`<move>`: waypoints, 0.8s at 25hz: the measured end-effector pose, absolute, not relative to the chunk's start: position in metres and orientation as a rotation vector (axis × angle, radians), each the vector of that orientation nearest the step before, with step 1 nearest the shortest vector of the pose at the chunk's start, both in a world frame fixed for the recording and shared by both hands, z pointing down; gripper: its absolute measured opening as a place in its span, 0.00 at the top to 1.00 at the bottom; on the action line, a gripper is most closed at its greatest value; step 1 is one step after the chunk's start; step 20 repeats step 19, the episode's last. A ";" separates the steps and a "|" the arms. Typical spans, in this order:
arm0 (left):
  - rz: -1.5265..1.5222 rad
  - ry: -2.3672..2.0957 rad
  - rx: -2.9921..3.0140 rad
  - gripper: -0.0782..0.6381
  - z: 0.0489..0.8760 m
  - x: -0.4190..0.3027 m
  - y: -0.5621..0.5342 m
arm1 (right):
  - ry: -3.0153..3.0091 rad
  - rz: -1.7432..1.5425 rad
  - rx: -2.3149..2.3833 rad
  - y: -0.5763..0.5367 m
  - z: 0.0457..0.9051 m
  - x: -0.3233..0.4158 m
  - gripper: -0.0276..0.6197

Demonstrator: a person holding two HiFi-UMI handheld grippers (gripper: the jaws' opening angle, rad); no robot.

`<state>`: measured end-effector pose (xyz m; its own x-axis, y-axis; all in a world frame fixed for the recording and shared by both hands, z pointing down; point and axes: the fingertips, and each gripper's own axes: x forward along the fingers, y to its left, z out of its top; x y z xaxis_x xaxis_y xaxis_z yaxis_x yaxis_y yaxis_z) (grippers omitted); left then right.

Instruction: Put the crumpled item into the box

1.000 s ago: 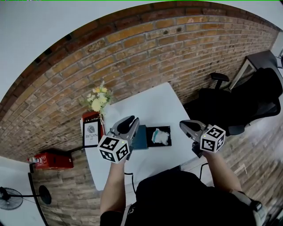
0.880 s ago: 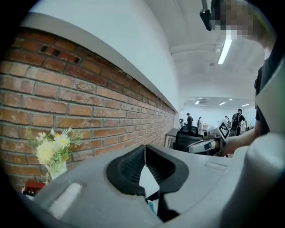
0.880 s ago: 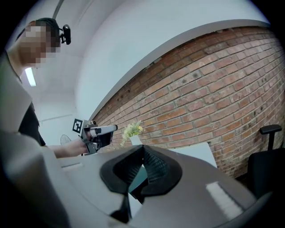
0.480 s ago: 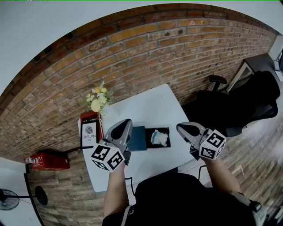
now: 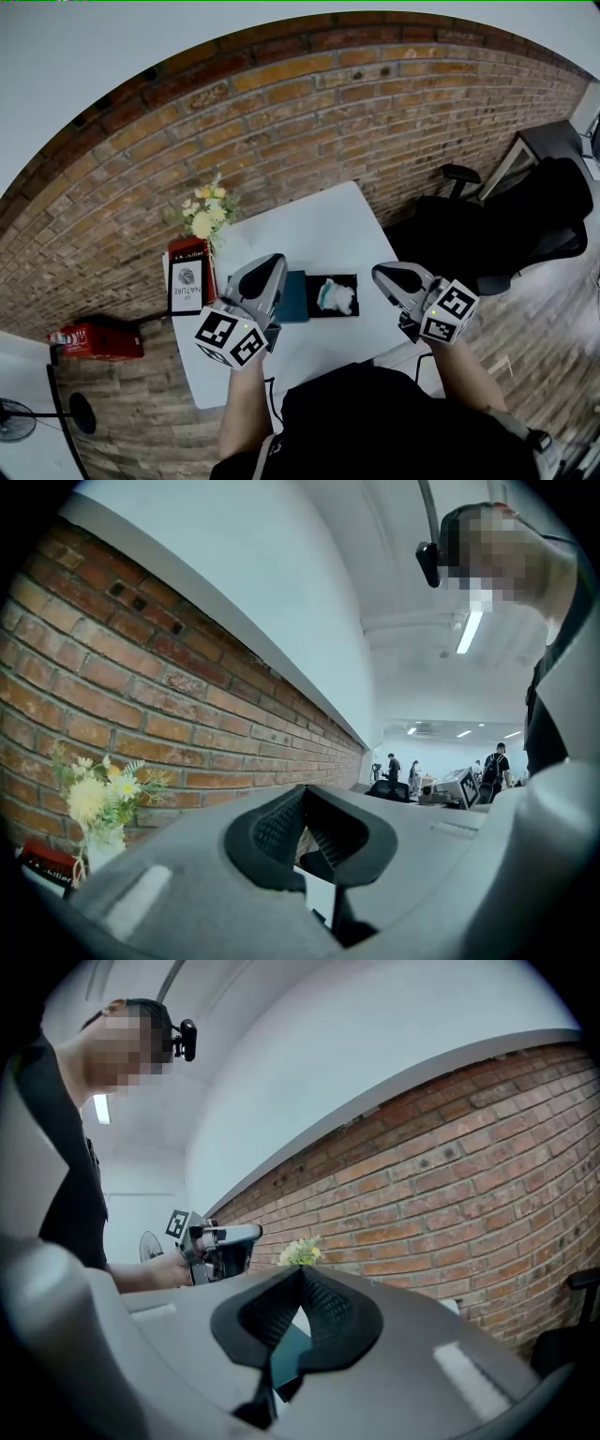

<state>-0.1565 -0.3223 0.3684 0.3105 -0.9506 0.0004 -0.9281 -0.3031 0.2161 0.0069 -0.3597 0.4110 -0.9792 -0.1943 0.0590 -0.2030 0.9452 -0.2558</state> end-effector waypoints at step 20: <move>-0.037 -1.833 2.365 0.88 0.378 -0.163 -0.335 | -3.090 0.394 0.405 -0.382 0.406 0.019 0.96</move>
